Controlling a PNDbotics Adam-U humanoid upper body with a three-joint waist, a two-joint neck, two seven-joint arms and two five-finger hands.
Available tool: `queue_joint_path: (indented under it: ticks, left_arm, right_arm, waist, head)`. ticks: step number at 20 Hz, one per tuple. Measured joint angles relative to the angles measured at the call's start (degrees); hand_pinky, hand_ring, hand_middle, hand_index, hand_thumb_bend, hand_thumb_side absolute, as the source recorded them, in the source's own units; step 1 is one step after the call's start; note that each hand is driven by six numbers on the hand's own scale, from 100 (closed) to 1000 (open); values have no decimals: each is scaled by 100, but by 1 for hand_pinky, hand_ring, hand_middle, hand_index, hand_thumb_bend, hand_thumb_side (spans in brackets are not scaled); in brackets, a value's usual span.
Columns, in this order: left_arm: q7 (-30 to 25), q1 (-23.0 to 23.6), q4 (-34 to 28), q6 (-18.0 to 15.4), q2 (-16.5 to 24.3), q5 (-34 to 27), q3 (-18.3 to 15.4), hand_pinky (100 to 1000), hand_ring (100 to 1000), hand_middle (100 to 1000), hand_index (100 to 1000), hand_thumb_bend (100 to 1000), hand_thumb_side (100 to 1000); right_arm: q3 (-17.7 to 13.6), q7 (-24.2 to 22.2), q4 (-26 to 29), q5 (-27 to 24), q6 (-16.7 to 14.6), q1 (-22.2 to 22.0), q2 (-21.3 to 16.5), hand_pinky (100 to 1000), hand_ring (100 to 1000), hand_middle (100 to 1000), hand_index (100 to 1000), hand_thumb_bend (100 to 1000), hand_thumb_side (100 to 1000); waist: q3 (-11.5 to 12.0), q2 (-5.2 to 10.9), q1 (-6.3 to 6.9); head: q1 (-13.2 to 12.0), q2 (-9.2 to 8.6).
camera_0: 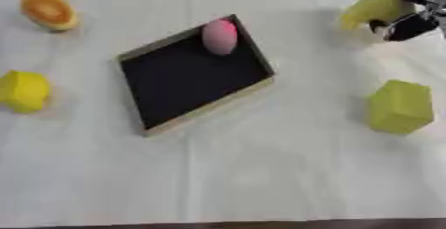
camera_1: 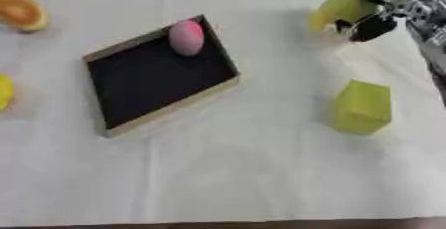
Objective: Pick up objects on the table and place them in the box.
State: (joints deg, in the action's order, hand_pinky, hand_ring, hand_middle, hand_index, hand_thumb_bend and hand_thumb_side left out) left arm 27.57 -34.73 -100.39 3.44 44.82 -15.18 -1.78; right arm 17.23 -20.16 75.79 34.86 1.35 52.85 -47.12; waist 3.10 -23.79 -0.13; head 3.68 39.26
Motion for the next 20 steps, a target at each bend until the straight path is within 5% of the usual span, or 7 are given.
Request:
queue_joint_path:
  ticks: [1, 8, 20]
  left_arm:
    - [-5, 0, 0, 3, 0, 0, 13, 847, 919, 898, 1000, 433, 621]
    - [-78, -79, -18, 30, -1, 0, 92, 847, 919, 898, 1000, 438, 620]
    - [-162, -272, -75, 57, -73, 0, 158, 845, 919, 898, 1000, 441, 618]
  right_arm:
    - [30, -2, 180, -13, -2, 59, -12, 690, 611, 509, 658, 100, 100]
    - [589, -482, 1110, -214, -90, 807, 270, 692, 611, 514, 663, 100, 100]
    - [1351, -958, 723, -387, -254, 1625, 1712, 694, 602, 509, 664, 100, 109]
  waist:
    - [-9, 52, 0]
    - [-10, 244, -35]
    - [256, 284, -125]
  head:
    - [0, 5]
    - [72, 52]
    - [421, 100]
